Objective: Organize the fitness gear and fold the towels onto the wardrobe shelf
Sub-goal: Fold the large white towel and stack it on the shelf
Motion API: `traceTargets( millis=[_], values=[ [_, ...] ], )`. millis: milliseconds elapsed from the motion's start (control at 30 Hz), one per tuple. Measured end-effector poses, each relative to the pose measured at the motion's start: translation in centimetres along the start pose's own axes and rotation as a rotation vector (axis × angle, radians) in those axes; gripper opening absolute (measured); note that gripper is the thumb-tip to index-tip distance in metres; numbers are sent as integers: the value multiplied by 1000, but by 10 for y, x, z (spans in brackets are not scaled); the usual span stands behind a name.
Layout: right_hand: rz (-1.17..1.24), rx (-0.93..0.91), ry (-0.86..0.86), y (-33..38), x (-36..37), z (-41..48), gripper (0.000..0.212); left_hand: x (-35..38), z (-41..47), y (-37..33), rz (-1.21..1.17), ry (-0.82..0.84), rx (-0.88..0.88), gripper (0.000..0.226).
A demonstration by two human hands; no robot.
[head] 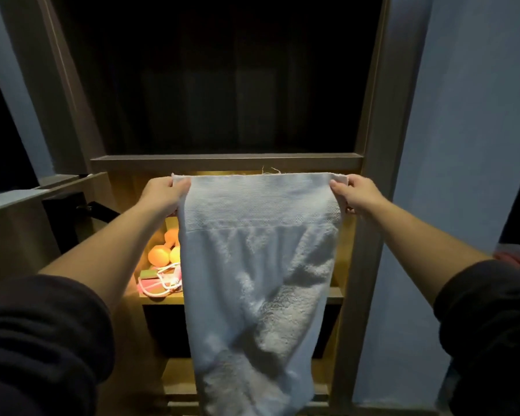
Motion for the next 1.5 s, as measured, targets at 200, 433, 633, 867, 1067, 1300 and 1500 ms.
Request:
traceTargets(
  millis=[200, 433, 633, 867, 1067, 1300, 1500],
  values=[
    [49, -136, -36, 18, -6, -14, 14, -21, -22, -15, -79, -62, 94, 31],
    [49, -272, -105, 8, -23, -92, 14, -29, -96, 1, -263, -1, 198, 23],
    [108, -374, -186, 7, -41, -197, 13, -57, -187, 17, -348, -79, 398, 16],
    [266, -454, -231, 22, -56, -295, 16, -89, -272, 26, -511, -145, 504, 20],
    [357, -607, -264, 71, -77, -345, 11, -144, -326, 1, -594, -334, 651, 16],
    [404, -721, -308, 113, -101, -388, 7, -182, -361, -25, -617, -423, 706, 18],
    [389, -740, -296, 122, -105, -409, 9, -186, -377, -21, -608, -433, 677, 18]
  ],
)
Point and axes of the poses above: each hand's wrist, its own z-axis towards the middle knuckle, its own x-axis out of the palm, y = z × x, the point moved 10 cm from there along z, towards the middle knuckle, and after that the axes turned 8 degrees about z, right-handed, at the moved point
